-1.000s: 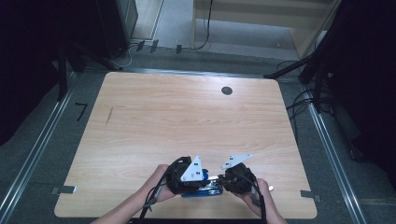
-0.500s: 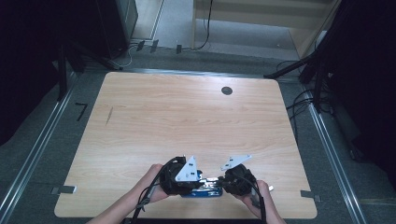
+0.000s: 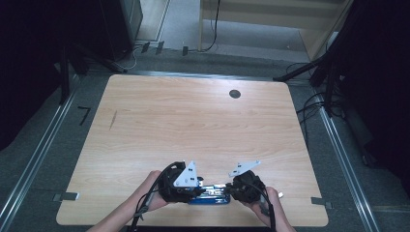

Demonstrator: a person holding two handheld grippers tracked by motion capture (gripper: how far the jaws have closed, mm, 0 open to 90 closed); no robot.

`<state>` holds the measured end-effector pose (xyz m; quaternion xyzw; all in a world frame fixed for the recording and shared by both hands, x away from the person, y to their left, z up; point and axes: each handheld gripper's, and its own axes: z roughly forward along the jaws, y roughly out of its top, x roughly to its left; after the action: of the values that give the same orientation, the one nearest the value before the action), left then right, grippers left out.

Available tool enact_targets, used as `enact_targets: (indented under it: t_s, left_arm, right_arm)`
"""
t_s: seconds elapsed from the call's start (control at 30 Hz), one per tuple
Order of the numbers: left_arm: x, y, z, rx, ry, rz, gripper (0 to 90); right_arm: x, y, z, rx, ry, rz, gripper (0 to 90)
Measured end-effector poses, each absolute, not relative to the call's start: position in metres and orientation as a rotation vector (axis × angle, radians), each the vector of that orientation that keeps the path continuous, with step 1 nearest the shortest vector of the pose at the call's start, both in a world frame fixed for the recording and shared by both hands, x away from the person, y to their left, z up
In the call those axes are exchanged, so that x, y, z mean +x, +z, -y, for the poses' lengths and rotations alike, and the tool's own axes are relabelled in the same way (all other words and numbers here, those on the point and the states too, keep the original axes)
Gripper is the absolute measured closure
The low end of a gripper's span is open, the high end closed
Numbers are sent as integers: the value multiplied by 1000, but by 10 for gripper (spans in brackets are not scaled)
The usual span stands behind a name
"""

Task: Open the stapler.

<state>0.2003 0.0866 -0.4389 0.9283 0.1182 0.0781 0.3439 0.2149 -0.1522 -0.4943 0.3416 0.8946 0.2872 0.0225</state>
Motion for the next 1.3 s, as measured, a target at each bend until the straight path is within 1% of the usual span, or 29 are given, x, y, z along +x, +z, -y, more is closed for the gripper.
enact_targets:
  t_s: [0.43, 0.67, 0.77, 1.0, 1.3]
  left_arm:
    - [199, -441, -103, 2386, 172, -344, 658]
    - [198, -442, -107, 2398, 162, -337, 659]
    - [199, -445, -119, 2392, 133, -364, 658]
    - [198, -448, -128, 2396, 117, -373, 657]
    - [198, -457, -144, 2428, 66, -417, 654]
  right_arm:
    - [215, -494, 152, 1061, 892, -2766, 841]
    - [215, -495, 152, 1058, 895, -2766, 840]
    - [215, -495, 153, 1067, 902, -2771, 840]
    - [215, -495, 153, 1073, 899, -2771, 839]
    - [216, -495, 153, 1080, 906, -2774, 836]
